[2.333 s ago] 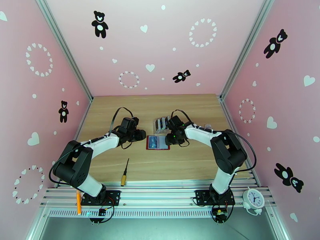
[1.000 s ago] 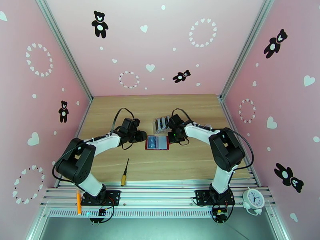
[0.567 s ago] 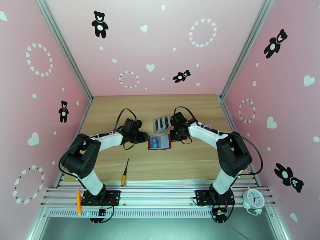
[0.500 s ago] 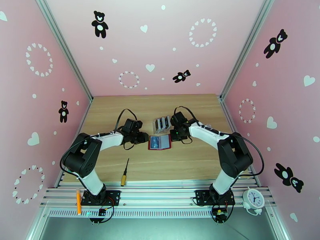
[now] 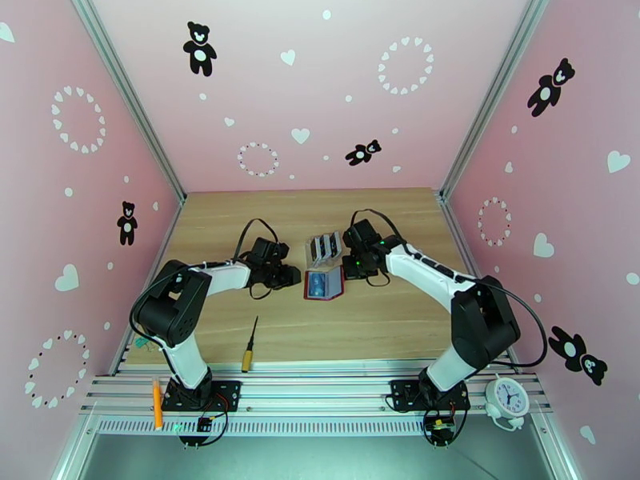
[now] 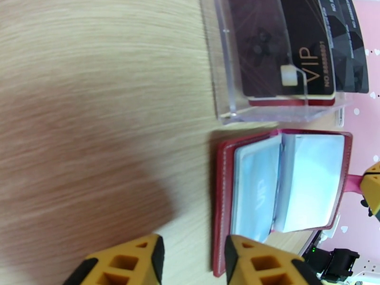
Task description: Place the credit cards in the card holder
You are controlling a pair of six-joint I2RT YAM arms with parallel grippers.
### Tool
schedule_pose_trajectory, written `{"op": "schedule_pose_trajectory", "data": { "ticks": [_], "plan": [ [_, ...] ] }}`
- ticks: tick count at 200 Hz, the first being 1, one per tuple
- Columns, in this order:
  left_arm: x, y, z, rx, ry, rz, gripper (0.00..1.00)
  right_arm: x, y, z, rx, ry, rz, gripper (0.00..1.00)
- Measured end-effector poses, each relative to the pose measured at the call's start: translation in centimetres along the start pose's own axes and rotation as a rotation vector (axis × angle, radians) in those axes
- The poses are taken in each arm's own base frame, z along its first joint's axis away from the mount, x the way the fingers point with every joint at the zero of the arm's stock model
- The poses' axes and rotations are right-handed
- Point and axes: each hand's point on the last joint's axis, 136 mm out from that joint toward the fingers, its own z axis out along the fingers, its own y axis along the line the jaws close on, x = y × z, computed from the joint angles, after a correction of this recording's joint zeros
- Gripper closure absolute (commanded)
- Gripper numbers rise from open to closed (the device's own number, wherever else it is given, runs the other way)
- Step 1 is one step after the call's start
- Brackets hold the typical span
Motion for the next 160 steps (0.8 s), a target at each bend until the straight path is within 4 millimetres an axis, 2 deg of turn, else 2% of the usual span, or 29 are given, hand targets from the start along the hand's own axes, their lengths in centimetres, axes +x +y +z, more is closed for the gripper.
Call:
{"op": "schedule_pose_trajectory", "data": {
  "ticks": [27,80,101,160],
  "plan": [
    [0.1,-0.2,0.1,0.002,0.003,0.004,0.59,-0.4,0.8,-0.4,-0.017,-0.009,-0.011,1.00],
    [0.0,-0.3,0.1,0.004,0.005,0.004,0.59,-1.4,3.7,-1.5,-0.067,-0.037,-0.057,1.00],
    [-0.1,-0.4,0.0,0.005,0.003,0.006,0.59,-1.9,4.7,-1.9,-0.083,-0.050,-0.069,0.94],
    [-0.2,-0.5,0.0,0.006,0.001,0.007,0.59,-1.3,6.1,0.7,-0.091,0.015,-0.087,0.89]
  ]
}}
